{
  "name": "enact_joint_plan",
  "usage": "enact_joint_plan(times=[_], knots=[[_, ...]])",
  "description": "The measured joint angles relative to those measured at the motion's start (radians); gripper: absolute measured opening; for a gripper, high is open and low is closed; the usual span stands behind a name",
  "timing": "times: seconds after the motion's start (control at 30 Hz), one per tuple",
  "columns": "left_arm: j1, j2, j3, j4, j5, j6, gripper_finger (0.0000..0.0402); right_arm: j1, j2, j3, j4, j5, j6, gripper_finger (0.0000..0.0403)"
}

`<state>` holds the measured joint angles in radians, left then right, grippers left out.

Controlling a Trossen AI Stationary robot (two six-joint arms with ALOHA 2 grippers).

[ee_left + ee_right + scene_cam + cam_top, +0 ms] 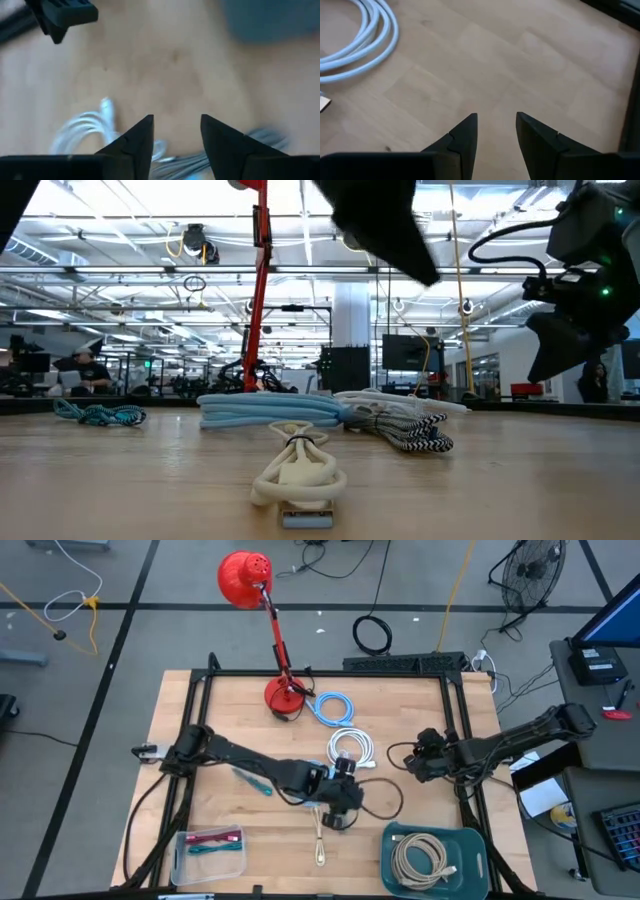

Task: Pick & Place USB Port
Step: Put the black white charger cable into the transparent bin

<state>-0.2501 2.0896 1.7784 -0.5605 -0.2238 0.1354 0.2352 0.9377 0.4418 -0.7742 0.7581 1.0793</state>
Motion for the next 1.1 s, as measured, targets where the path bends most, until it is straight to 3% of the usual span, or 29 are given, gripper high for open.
enact_joint_plan(times=[0.17, 0.33, 0.4, 0.47, 0.6, 0.83, 1.1], knots=[[0.054, 0.000, 0.070, -0.118, 0.129, -0.382, 0.0124, 0.000, -0.015, -0.001, 0.083, -0.011, -0.081, 0.0128], [0.077, -0.001, 0.086, -0.403, 0.254, -0.587, 0.0094, -0.012, -0.012, -0.001, 0.367, -0.195, -0.328, 0.0128], [0.076, -0.001, 0.078, -0.509, 0.209, -0.611, 0.0085, -0.025, -0.003, -0.001, 0.466, -0.281, -0.397, 0.0128], [0.070, -0.001, 0.063, -0.613, 0.098, -0.656, 0.0077, -0.035, 0.006, -0.001, 0.538, -0.354, -0.429, 0.0128], [0.061, -0.006, 0.021, -0.728, -0.084, -0.741, 0.0060, -0.049, 0.032, 0.002, 0.585, -0.416, -0.445, 0.0128], [0.061, -0.166, -0.234, -0.543, -0.217, -0.858, 0.0024, -0.097, 0.140, 0.067, 0.583, -0.480, -0.453, 0.0128], [0.106, -0.501, -0.594, -0.492, -0.377, -1.170, 0.0006, -0.138, 0.363, 0.302, 0.454, -0.581, -0.494, 0.0128]])
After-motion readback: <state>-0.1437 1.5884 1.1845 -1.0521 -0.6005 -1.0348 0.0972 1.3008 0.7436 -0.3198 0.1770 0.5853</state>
